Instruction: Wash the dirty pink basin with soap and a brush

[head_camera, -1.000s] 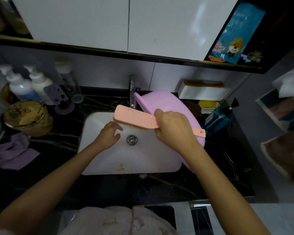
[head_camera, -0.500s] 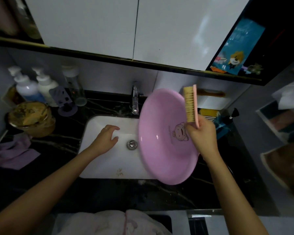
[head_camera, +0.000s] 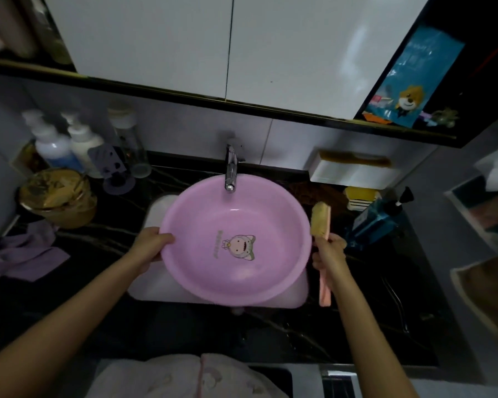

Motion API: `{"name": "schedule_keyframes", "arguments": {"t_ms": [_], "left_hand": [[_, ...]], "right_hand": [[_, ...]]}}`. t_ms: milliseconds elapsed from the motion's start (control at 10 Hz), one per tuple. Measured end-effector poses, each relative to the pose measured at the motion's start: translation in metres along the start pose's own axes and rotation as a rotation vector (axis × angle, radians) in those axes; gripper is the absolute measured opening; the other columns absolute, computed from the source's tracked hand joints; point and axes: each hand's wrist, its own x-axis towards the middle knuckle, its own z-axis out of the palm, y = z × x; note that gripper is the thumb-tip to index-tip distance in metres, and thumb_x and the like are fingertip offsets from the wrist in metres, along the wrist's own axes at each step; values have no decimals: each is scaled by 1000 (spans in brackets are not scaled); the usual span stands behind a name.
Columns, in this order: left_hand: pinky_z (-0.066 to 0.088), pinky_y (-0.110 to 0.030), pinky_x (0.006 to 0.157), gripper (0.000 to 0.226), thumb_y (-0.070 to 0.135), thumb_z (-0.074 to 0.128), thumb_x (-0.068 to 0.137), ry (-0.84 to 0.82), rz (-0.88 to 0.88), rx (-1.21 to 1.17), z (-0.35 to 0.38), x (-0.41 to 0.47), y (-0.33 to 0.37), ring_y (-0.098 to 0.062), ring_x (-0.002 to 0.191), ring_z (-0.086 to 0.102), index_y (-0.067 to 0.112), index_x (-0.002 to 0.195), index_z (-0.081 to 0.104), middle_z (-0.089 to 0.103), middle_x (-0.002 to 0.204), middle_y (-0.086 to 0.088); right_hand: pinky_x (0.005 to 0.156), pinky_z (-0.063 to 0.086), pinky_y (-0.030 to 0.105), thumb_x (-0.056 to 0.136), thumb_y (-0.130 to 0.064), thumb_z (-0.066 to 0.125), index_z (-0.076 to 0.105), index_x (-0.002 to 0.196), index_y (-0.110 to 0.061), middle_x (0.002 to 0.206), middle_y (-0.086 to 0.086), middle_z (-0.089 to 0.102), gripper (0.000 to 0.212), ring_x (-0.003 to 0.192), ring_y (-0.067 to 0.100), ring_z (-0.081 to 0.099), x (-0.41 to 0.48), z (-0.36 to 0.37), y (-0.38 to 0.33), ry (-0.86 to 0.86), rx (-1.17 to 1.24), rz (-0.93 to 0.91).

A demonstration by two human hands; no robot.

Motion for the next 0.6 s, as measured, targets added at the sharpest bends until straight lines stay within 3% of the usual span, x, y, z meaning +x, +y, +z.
{"name": "schedule_keyframes", "arguments": {"t_ms": [100, 200, 400, 500, 600], "left_hand": [[46, -27, 52, 12, 0, 58, 84, 66, 68, 131, -10, 2, 1, -22, 66, 54, 0, 95, 59, 59, 88, -16], [46, -21, 39, 16, 0, 60, 84, 94, 96, 207, -10, 2, -5, -25, 68, 55, -2, 100, 59, 60, 91, -19], [48, -20, 41, 36, 9, 62, 87, 52, 73, 360, -12, 3, -8, -28, 82, 57, -5, 118, 52, 57, 101, -18], [52, -34, 73, 73, 45, 63, 76, -33, 71, 545, -18, 7, -10, -31, 97, 58, -4, 127, 47, 56, 117, -21], [37, -34, 101, 80, 31, 63, 86, -4, 54, 700, -14, 8, -5, -33, 128, 41, -6, 143, 21, 35, 144, -21]], "right_hand": [[44, 40, 22, 97, -15, 42, 46, 123, -1, 88, 7, 56, 30, 57, 13, 46, 26, -4, 26, 15, -124, 36], [67, 47, 30, 97, -16, 44, 53, 123, -1, 104, 11, 62, 32, 80, 20, 57, 41, -14, 43, 81, -278, -12], [64, 42, 25, 94, -9, 51, 56, 126, -1, 110, 20, 64, 33, 88, 27, 59, 55, -25, 48, 188, -588, -158], [87, 45, 37, 89, -12, 60, 49, 132, -5, 125, 22, 53, 45, 114, 35, 49, 63, -33, 52, 258, -835, -314], [81, 48, 38, 87, -11, 61, 53, 120, -7, 121, 17, 49, 35, 106, 30, 50, 65, -32, 38, 226, -860, -395]]}}
